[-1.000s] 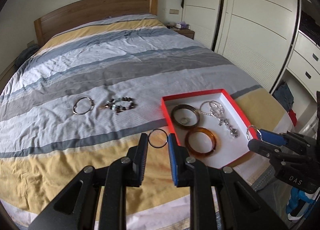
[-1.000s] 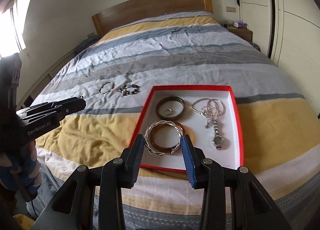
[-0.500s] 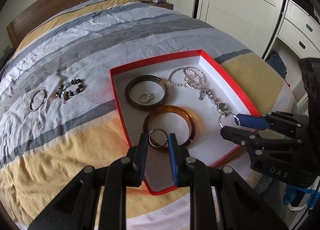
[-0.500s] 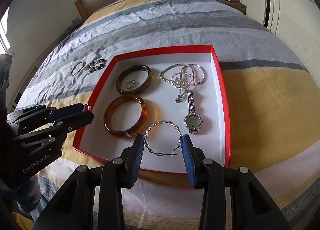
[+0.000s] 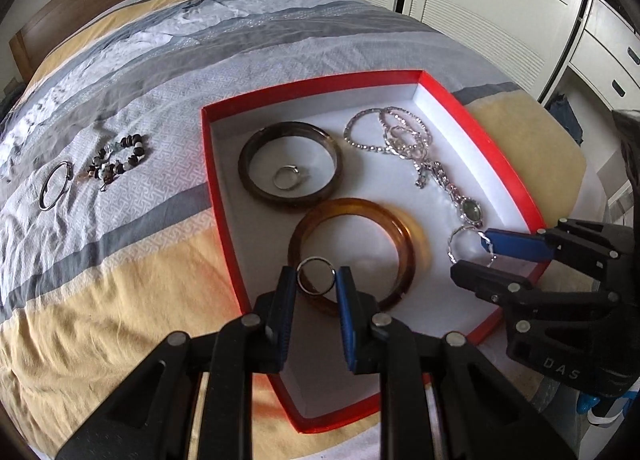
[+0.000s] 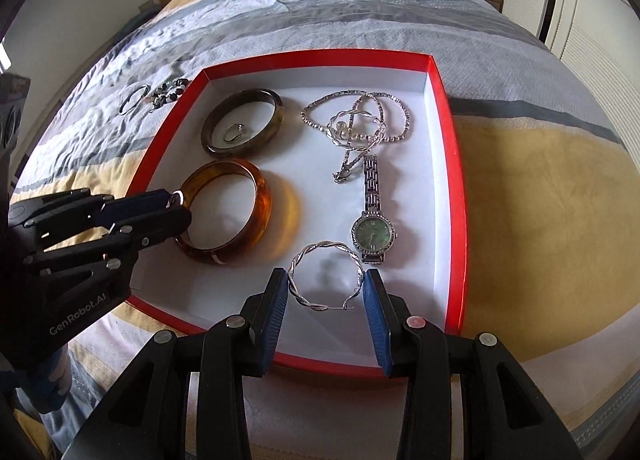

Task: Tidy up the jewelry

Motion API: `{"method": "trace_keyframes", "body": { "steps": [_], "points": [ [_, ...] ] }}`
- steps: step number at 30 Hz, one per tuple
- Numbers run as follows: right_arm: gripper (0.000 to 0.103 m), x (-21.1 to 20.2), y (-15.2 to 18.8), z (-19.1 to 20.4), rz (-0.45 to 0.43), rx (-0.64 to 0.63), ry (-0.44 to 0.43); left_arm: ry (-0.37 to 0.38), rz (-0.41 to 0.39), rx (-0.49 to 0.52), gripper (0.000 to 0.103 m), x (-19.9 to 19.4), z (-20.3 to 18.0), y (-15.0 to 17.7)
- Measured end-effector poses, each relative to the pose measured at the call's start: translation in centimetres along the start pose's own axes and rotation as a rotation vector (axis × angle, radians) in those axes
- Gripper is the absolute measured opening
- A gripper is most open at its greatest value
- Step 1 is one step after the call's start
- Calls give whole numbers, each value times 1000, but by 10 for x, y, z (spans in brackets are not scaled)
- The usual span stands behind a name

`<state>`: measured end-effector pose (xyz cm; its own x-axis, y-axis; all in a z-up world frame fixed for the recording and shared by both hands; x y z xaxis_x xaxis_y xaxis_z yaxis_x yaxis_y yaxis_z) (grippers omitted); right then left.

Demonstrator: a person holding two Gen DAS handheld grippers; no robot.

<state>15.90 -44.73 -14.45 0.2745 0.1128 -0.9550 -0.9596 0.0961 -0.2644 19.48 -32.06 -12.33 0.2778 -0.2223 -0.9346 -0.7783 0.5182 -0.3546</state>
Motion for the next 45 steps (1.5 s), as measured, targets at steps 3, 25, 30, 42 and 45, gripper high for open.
{"method": "trace_keyframes", "body": {
  "steps": [3, 25, 30, 42, 45],
  "points": [
    [38, 2, -1, -1, -6, -8, 19, -8, -5, 7, 19, 3, -2, -5],
    [43, -42, 13, -7, -73, 39, 28, 13, -47, 17, 28, -34, -7, 2],
    [47, -77, 20, 1, -138, 46, 25, -4, -100, 14, 29, -67, -12, 8],
    [53, -155, 44, 24, -277, 43, 21, -137, -220, -21, 30, -157, -6, 47],
    [54, -169, 51, 35, -305, 40, 9, -152, -243, -31, 30, -176, -2, 62]
  ]
}}
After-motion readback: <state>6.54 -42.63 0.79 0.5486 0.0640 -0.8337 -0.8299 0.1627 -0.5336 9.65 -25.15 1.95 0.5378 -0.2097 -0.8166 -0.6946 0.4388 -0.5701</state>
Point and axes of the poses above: each gripper's, at about its wrist camera, not at the fingertips, and x roughly the way its jaws point, z to its left, y to its underside, the point moved 4 cm from there along x, roughly the way its jaws point, and after that the axes turned 9 degrees about z, right-handed, at the moved point
